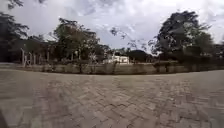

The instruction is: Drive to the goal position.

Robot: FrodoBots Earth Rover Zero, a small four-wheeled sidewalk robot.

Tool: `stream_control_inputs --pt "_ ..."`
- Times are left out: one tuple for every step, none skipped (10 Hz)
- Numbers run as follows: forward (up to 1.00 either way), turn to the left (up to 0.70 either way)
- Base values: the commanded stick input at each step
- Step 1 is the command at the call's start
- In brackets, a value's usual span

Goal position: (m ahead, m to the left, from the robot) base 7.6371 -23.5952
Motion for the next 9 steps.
stream_control_inputs --pt "0.7 -0.35" --pt "0.7 -0.34" --pt "0.7 -0.34" --pt "0.7 -0.33" --pt "0.7 -0.32" --pt "0.7 -0.32" --pt "0.7 -0.31" --pt "0.7 -0.29" --pt "0.7 -0.29"
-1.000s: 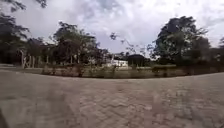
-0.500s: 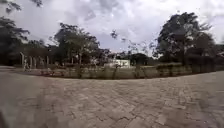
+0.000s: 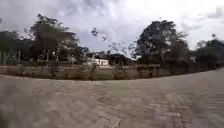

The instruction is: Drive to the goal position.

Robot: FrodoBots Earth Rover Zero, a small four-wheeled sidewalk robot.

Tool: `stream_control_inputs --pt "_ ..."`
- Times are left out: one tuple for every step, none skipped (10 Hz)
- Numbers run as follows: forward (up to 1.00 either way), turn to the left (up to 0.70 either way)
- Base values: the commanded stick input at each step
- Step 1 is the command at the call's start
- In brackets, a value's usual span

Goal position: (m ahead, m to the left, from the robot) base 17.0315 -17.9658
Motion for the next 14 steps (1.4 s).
stream_control_inputs --pt "0.7 -0.29" --pt "0.7 -0.29" --pt "0.7 -0.28" --pt "0.7 -0.27" --pt "0.7 -0.27" --pt "0.7 -0.27" --pt "0.7 -0.26" --pt "0.7 -0.05" --pt "0.7 -0.02" --pt "0.7 0.0" --pt "0.7 0.0" --pt "0.7 0.0" --pt "0.7 0.0" --pt "0.7 0.0"
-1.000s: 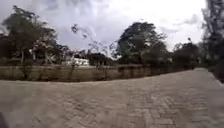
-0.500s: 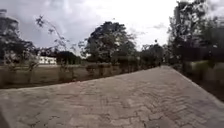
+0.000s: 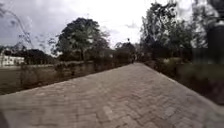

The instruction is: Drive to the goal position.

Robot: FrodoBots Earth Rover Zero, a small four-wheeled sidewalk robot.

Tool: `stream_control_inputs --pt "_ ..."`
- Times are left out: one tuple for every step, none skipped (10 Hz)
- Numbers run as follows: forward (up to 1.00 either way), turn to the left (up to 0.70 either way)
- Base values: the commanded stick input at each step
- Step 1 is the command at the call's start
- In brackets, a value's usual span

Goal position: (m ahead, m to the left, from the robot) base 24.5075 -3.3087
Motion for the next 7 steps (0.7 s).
stream_control_inputs --pt "0.7 0.0" --pt "0.7 0.0" --pt "0.7 -0.01" --pt "0.7 -0.02" --pt "0.7 -0.02" --pt "0.7 0.0" --pt "0.7 0.0"
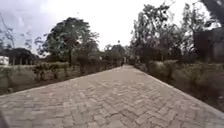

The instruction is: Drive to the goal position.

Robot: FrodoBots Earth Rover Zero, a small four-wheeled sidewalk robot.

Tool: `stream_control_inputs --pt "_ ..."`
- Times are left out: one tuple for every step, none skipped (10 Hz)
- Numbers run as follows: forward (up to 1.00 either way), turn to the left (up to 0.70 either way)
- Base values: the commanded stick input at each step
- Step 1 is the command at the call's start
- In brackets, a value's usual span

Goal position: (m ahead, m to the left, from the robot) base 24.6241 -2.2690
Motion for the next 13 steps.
stream_control_inputs --pt "0.7 0.0" --pt "0.7 0.0" --pt "0.7 0.0" --pt "0.7 -0.02" --pt "0.7 -0.08" --pt "0.7 -0.23" --pt "0.7 -0.22" --pt "0.7 -0.08" --pt "0.7 0.0" --pt "0.7 0.0" --pt "0.7 0.0" --pt "0.7 0.0" --pt "0.7 0.0"
